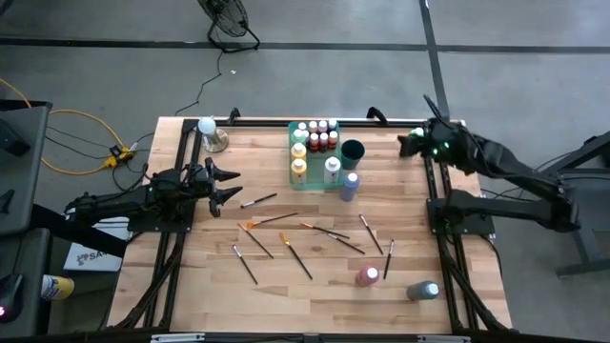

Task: Pick & Place Paint Supplies
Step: Put the light green paint bottle into the green bin

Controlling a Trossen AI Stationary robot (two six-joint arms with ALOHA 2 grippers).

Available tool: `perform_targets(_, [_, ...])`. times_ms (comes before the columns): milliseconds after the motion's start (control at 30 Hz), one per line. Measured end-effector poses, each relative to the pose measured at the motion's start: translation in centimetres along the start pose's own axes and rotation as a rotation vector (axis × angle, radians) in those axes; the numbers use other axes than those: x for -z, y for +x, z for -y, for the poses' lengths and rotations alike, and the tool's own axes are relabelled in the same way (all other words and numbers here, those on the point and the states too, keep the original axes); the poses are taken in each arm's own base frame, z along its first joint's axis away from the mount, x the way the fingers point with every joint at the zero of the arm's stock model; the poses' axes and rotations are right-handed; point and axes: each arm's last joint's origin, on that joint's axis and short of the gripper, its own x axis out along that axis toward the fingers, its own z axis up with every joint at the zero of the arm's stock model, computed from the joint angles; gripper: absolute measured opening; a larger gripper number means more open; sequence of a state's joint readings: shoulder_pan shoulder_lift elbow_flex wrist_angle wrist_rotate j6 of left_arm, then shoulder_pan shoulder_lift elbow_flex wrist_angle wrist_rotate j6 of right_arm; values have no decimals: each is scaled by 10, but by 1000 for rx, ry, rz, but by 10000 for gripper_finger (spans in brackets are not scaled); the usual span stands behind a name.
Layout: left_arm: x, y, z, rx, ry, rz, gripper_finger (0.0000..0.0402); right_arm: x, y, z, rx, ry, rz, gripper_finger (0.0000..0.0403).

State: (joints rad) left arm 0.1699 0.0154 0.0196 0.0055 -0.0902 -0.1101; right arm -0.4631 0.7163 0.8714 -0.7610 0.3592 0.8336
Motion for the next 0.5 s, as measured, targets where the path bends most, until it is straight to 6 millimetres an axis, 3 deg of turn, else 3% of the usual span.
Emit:
perform_targets(167, [0,0,0,0,0,0,211,-25,8,0,192,47,-9,223])
perform_targets(500, [0,0,0,0,0,0,211,-53,46,11,456,139,-151,223])
